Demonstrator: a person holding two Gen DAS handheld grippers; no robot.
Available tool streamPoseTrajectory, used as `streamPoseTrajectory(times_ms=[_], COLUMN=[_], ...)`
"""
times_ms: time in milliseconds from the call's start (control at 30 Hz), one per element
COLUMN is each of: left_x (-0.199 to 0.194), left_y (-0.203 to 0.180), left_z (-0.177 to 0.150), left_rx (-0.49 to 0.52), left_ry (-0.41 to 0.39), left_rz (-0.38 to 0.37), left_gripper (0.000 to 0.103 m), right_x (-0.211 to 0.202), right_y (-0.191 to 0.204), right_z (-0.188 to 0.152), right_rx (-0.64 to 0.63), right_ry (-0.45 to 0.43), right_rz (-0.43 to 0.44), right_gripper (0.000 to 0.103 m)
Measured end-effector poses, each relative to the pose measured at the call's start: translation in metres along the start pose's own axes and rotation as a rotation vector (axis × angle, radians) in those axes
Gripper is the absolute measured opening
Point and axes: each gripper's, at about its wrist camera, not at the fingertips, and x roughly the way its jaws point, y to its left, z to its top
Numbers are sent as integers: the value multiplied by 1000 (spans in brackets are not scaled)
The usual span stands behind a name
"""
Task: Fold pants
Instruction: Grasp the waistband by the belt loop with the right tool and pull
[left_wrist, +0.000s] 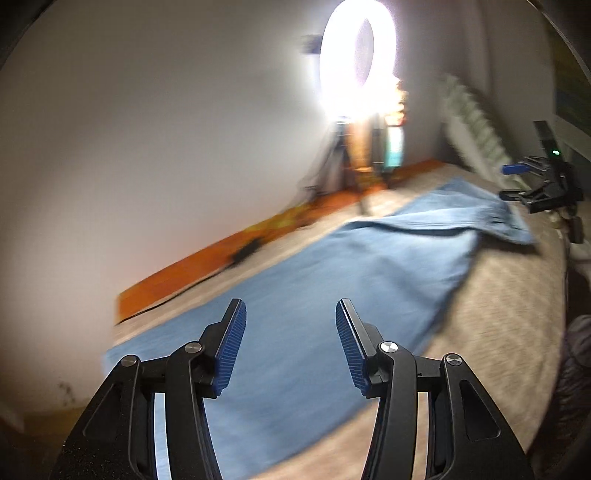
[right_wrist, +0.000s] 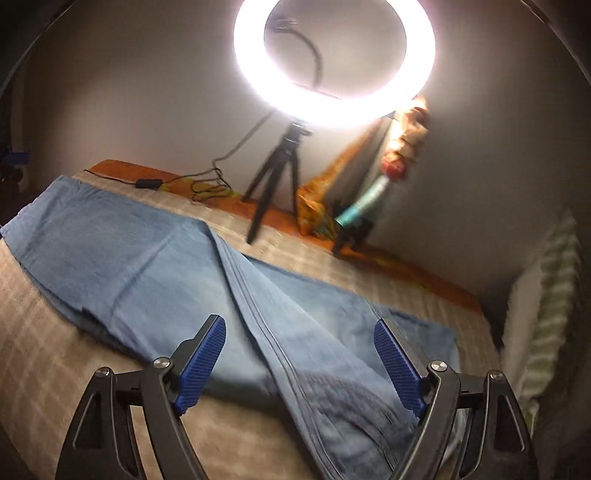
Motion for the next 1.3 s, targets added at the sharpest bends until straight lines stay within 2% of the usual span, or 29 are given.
streamPoseTrajectory(times_ms=[100, 233, 433, 667, 900, 967, 1033, 1067, 1133, 1233, 1300], left_x=[10, 30, 63, 112, 149, 158, 164, 167, 171, 177, 180], left_y=[-47, -100, -159, -208, -221, -222, -221, -220, -219, -218, -216], left_z=[13, 24, 34, 32, 29, 27, 26, 26, 27, 26, 26], left_rx=[48, 113, 159, 223, 212, 211, 196, 189, 181, 182, 182], left_ry=[-3, 15, 65, 153, 214, 226, 231, 230, 231, 239, 237], left_rz=[-79, -154, -233, -277, -288, -278, -274, -273, -270, -263, -260], left_gripper=[49, 49, 49, 50, 50, 50, 50, 50, 50, 50, 50], right_x=[-15, -33, -37, -16, 4, 7, 12, 16, 18, 14, 8], right_y=[-30, -63, -80, -69, -61, -58, -55, -55, -57, -64, -75], right_z=[-33, -76, -126, -159, -177, -183, -187, -189, -190, -183, -172], right_rx=[36, 82, 48, -73, -232, -298, -358, -373, -388, -395, -383], right_ry=[22, 46, 102, 164, 171, 166, 170, 178, 181, 146, 116], right_rz=[-18, -1, 45, 71, -12, -34, -66, -78, -76, -99, -113], right_gripper=[84, 83, 82, 82, 81, 75, 55, 48, 28, 15, 14])
